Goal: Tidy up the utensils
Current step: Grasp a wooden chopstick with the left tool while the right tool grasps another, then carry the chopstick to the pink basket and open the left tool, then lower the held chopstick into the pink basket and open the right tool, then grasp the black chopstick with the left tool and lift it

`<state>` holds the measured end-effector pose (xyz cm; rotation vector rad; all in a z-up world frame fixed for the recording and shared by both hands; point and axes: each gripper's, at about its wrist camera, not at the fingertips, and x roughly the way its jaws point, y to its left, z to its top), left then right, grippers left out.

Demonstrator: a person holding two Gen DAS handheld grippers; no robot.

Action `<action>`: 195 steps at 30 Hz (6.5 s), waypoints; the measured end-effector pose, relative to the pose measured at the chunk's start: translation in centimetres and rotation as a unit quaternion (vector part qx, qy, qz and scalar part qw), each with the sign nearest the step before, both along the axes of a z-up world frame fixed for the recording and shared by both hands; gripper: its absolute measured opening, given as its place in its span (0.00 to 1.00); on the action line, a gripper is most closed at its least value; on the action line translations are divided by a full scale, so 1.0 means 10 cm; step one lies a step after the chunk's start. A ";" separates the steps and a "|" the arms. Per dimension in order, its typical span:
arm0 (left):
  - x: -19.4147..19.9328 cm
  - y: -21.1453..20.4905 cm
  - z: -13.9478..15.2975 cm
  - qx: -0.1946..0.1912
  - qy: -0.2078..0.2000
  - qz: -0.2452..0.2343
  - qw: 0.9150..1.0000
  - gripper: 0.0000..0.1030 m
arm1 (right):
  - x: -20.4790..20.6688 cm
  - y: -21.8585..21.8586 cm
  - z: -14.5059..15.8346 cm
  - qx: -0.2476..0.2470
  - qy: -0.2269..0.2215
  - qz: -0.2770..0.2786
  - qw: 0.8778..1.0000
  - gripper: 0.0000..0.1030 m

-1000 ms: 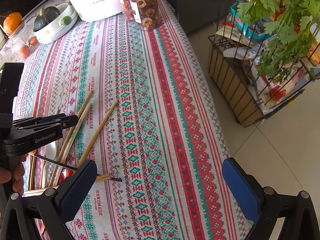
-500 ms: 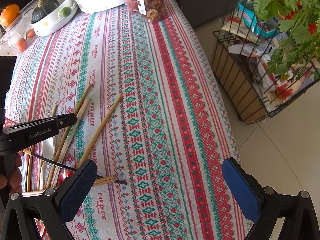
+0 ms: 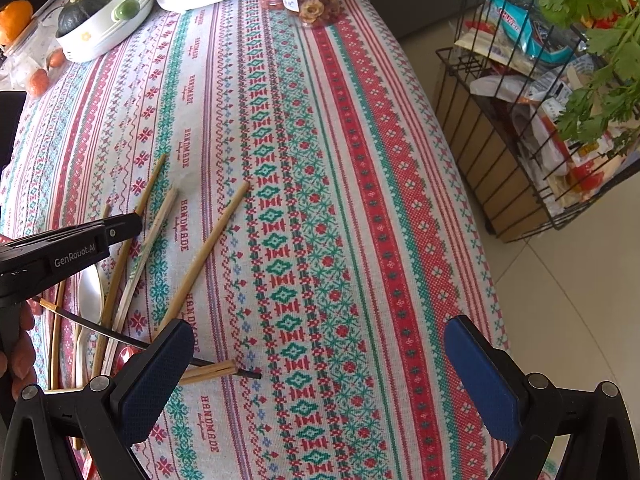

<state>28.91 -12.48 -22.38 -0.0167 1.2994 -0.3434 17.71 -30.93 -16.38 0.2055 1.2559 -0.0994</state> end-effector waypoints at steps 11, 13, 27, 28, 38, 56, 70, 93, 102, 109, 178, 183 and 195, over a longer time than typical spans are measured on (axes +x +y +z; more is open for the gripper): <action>-0.70 0.66 1.28 -0.083 -0.191 0.018 0.978 0.06 | 0.27 0.16 -0.27 0.110 0.014 -0.029 0.993 0.80; -0.86 0.81 1.46 -0.093 -0.221 0.024 0.970 0.05 | 0.31 0.23 -0.33 0.124 0.016 -0.031 0.992 0.76; -1.50 1.45 1.88 -0.099 -0.281 0.036 0.954 0.05 | 0.60 0.85 -0.51 -0.031 0.017 0.005 0.999 0.28; -1.53 1.50 1.88 -0.098 -0.281 0.038 0.954 0.05 | 0.61 0.87 -0.50 -0.035 0.013 0.004 0.999 0.23; -1.58 1.73 1.87 -0.100 -0.280 0.053 0.953 0.05 | 0.68 0.53 -0.47 0.065 -0.038 -0.045 0.996 0.05; -1.71 1.88 2.25 -0.102 -0.355 0.079 0.926 0.05 | 0.03 0.63 0.81 0.056 -0.242 0.029 0.968 0.05; -1.45 2.03 2.14 -0.068 -0.377 0.121 0.916 0.05 | -0.36 1.00 1.46 0.070 -0.340 0.080 0.934 0.05; -0.63 2.10 1.47 -0.037 -0.292 0.134 0.946 0.06 | -0.23 1.60 1.70 0.177 -0.380 0.116 0.901 0.05; -0.58 2.10 1.46 -0.038 -0.271 0.133 0.953 0.38 | -0.03 1.78 1.58 0.196 -0.398 0.095 0.891 0.05; -0.75 2.22 1.54 -0.033 -0.262 0.143 0.954 0.59 | 0.15 1.93 1.39 0.168 -0.383 0.100 0.903 0.06; -1.49 -0.17 0.08 0.080 -0.062 -0.292 0.951 0.16 | -0.68 -0.01 0.18 0.035 -0.022 0.054 0.998 0.67; -1.31 -0.13 0.02 0.075 -0.041 -0.251 0.964 0.09 | -0.66 -0.05 0.18 0.037 -0.021 0.048 0.998 0.67; -1.10 -0.20 0.03 0.042 -0.046 -0.208 0.976 0.08 | -0.63 -0.02 0.09 0.046 -0.003 0.046 0.998 0.67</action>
